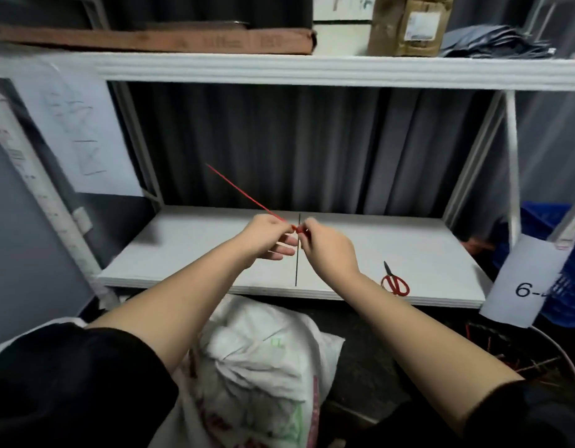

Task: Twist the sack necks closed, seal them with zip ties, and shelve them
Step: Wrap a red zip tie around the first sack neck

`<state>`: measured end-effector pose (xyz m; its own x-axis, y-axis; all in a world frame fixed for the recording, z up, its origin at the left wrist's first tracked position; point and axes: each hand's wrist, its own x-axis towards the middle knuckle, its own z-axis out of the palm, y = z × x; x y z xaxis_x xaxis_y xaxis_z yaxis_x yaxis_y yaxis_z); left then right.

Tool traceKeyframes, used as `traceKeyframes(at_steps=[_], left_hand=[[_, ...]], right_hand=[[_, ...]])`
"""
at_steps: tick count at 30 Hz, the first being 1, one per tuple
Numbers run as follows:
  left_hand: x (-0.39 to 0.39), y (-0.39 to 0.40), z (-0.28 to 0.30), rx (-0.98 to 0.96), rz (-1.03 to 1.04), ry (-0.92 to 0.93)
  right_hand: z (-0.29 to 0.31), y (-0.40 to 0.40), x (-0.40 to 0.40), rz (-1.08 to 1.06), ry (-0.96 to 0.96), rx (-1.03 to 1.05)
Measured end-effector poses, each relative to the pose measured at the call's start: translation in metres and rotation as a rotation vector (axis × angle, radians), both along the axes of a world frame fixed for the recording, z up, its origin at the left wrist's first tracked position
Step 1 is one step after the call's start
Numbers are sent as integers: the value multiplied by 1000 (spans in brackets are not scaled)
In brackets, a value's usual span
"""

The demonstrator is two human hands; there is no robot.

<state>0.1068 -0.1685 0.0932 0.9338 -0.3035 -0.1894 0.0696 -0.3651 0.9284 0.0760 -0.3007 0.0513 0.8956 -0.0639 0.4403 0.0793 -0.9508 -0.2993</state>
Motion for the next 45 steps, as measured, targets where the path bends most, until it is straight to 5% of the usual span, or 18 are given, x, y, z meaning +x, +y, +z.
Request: traceKeyframes(at_steps=[2,6,9,12,14,17,21,25,29,34,40,45], left_hand=[[-14,27,-6,101,-17,-69],[-39,73,-25,495,31,-517],[-52,112,-57,479,148,-614],[-57,153,-105,556,202,-403],[-62,173,-136,621,77,-121],[-60,184,-174,639,-104,-22],[-42,180,-214,444,-41,28],[-42,168,-216,510,32,-29],[-31,155,-189,222,208,-178],[-27,139,-164,-217,231,-144],[-41,134,-162,-16,157,-173],[-33,132,-168,-113,270,-119]], right_hand=[[-4,17,-10,40,86,-32],[-23,48,-29,84,257,-46],[-47,66,-41,108,342,33],[-75,79,-47,165,486,287],[-95,84,-47,204,622,435],[-121,89,-47,282,787,526],[-137,96,-37,333,791,417],[-136,102,-31,305,692,354],[-111,99,-18,399,522,983],[-87,103,-9,475,364,1218],[-92,127,-13,440,472,1374],[-89,132,-17,536,628,1683]])
